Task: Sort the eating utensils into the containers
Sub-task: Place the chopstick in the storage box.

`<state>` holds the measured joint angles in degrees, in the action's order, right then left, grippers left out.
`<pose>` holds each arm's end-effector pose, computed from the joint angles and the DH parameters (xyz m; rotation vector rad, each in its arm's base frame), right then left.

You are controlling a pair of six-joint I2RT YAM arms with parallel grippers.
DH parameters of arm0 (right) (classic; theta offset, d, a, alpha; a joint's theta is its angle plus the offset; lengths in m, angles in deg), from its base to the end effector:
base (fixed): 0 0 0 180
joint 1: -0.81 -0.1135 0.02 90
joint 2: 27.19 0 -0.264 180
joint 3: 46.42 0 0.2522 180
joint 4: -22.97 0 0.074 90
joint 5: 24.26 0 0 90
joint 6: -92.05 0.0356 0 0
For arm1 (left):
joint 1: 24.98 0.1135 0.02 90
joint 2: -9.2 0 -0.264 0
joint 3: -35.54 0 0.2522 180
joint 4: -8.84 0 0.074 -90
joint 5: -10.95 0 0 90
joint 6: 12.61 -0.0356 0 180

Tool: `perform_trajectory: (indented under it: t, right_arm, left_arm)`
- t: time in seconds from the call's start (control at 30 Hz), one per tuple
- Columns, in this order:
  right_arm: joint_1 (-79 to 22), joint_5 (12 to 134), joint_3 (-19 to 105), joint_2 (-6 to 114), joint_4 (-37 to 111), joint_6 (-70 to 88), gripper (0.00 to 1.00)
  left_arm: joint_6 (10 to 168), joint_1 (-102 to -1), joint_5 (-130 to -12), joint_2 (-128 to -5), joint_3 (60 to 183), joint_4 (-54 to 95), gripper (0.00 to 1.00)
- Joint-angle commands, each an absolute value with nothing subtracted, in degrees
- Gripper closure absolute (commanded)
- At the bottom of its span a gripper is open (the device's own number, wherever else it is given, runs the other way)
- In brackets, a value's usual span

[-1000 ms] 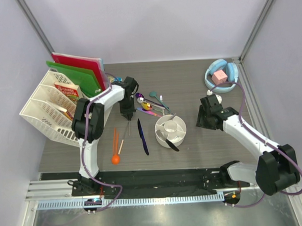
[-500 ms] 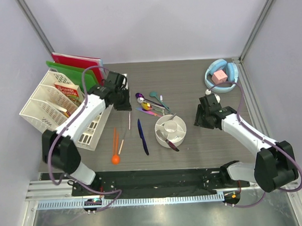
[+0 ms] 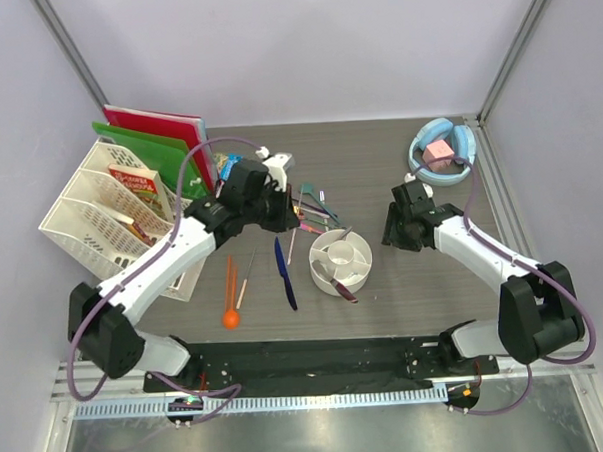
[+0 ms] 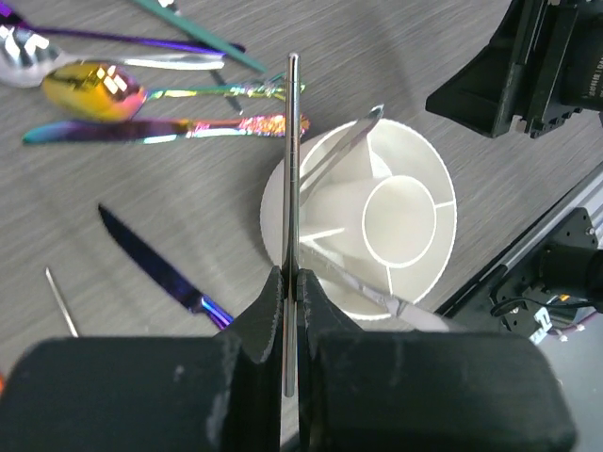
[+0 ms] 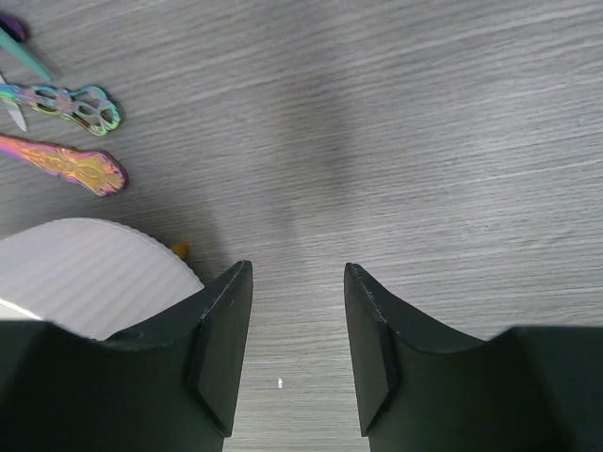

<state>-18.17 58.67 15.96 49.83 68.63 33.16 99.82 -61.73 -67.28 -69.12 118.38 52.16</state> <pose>0.2462 0.0801 0.2120 0.3192 2.5981 0.1473 0.2383 -0.1870 0.3237 0.4078 2.3157 -0.7661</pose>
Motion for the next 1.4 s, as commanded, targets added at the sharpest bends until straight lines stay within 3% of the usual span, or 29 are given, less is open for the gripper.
perform_trajectory:
  t: [0.0,0.8,1.17,1.37]
  right_arm:
    - [-17.8,58.5,18.8,49.4,67.9,35.5,0.5]
    - [-8.7,57.0,15.9,45.1,73.0,36.2,0.49]
    - [-6.6,57.8,15.6,45.1,73.6,34.6,0.49]
    - [-6.4,58.5,15.5,45.6,73.5,34.3,0.5]
  left_arm:
    - [94.7,-63.4,-65.3,-73.9,124.3,46.4,1.0]
    - [90.0,-71.7,-62.9,-98.5,146.8,37.5,1.0]
    - [91.4,-74.1,-62.6,-101.2,147.0,36.2,1.0]
    - [91.4,-75.8,-62.7,-100.4,140.9,34.6,1.0]
